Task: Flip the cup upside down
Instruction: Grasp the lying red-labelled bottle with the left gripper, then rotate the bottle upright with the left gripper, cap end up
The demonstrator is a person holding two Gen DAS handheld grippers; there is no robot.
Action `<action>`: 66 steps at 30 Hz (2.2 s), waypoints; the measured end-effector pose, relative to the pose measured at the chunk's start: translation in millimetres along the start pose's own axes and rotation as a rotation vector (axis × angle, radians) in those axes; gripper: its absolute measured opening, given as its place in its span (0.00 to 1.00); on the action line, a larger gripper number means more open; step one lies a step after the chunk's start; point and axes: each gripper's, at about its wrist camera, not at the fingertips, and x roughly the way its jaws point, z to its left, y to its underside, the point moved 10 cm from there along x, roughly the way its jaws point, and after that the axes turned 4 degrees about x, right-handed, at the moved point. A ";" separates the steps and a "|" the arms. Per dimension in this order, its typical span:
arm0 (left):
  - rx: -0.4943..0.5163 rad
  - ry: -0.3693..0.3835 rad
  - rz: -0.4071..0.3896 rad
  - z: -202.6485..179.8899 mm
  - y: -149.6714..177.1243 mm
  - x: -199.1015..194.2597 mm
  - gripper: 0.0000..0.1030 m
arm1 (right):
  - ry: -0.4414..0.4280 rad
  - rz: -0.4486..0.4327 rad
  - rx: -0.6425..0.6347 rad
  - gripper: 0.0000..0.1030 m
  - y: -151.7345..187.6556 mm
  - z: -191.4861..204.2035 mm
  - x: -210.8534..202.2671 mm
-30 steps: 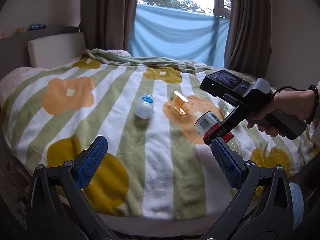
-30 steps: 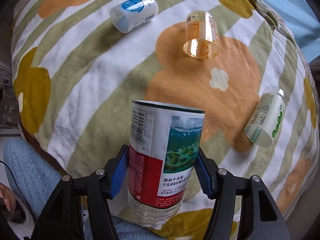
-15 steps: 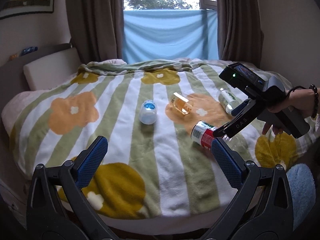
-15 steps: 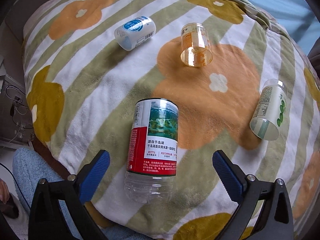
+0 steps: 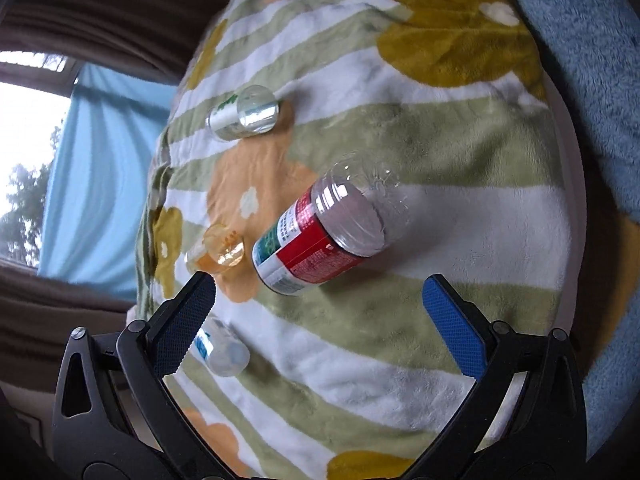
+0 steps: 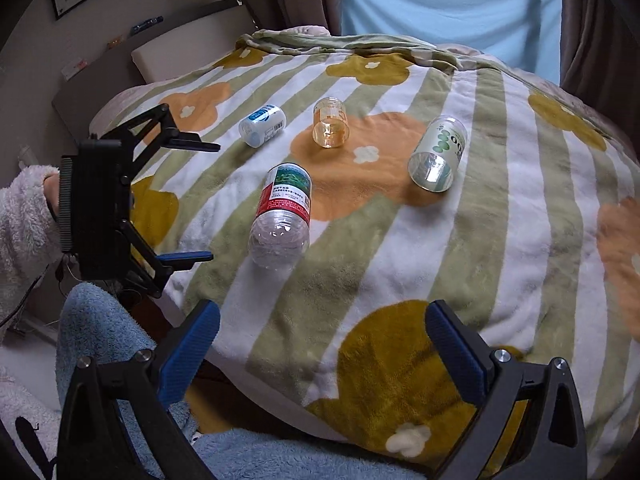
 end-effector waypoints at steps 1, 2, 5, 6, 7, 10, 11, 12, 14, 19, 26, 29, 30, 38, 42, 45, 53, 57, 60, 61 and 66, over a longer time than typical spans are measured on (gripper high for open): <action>0.056 0.000 -0.001 -4.0 -6.8 5.5 1.00 | -0.004 -0.010 0.014 1.00 7.6 -3.1 -3.9; 0.103 0.003 -0.007 -6.7 -12.7 9.6 1.00 | -0.005 -0.020 0.026 1.00 13.4 -6.5 -6.6; 0.205 0.026 -0.006 -7.2 -25.8 21.5 1.00 | -0.026 -0.047 0.080 1.00 35.1 -20.0 -12.8; 0.231 0.045 -0.001 -7.5 -29.2 27.0 1.00 | -0.039 -0.052 0.101 1.00 41.5 -23.9 -13.4; 0.252 0.075 0.007 -10.8 -31.5 31.0 1.00 | -0.052 -0.054 0.120 1.00 47.0 -27.0 -12.7; 0.308 0.186 0.039 -21.4 -32.9 43.0 0.98 | -0.087 -0.055 0.153 1.00 65.5 -34.2 -9.7; 0.327 0.205 0.052 -24.1 -32.0 46.7 0.93 | -0.101 -0.053 0.158 1.00 70.3 -34.6 -7.7; 0.341 0.225 0.067 -26.9 -30.5 50.1 0.89 | -0.114 -0.051 0.163 1.00 77.3 -36.0 -6.5; 0.336 0.275 0.099 -27.9 -28.1 56.2 0.76 | -0.132 -0.041 0.168 1.00 88.2 -36.3 -1.9; 0.222 0.376 0.134 -14.8 -29.0 59.6 0.74 | -0.166 -0.039 0.176 1.00 101.7 -35.7 5.5; -0.191 0.543 0.229 27.1 -24.4 59.3 0.74 | -0.128 -0.124 0.153 1.00 86.8 -33.9 7.5; -0.417 0.652 0.247 37.5 -22.9 57.2 0.74 | -0.074 -0.188 0.108 1.00 75.2 -29.5 9.6; -0.484 0.682 0.252 39.6 -21.7 57.8 0.74 | -0.052 -0.209 0.095 1.00 71.2 -28.1 11.1; -0.957 0.797 0.307 56.4 3.7 87.8 0.74 | 0.037 -0.287 0.084 1.00 47.7 -28.5 27.0; -1.005 0.753 0.347 57.8 17.1 97.0 0.83 | 0.028 -0.306 0.106 1.00 47.6 -33.9 22.4; -0.884 0.654 0.352 61.8 17.4 87.5 0.84 | 0.014 -0.317 0.120 1.00 49.0 -35.7 17.5; -0.459 0.488 0.343 76.9 -29.3 81.2 1.00 | 0.018 -0.319 0.116 1.00 50.5 -34.0 19.3; -0.464 0.544 0.369 60.8 -33.2 103.7 1.00 | 0.026 -0.316 0.118 1.00 53.0 -36.5 21.0; -0.508 0.593 0.387 56.5 -30.7 110.7 0.97 | 0.010 -0.318 0.135 1.00 55.0 -39.8 21.3; -0.538 0.619 0.397 56.4 -29.3 112.5 0.90 | 0.002 -0.320 0.142 1.00 55.6 -41.1 21.8; -0.621 0.666 0.434 58.1 -20.2 119.1 0.59 | -0.032 -0.317 0.184 1.00 56.5 -48.1 26.2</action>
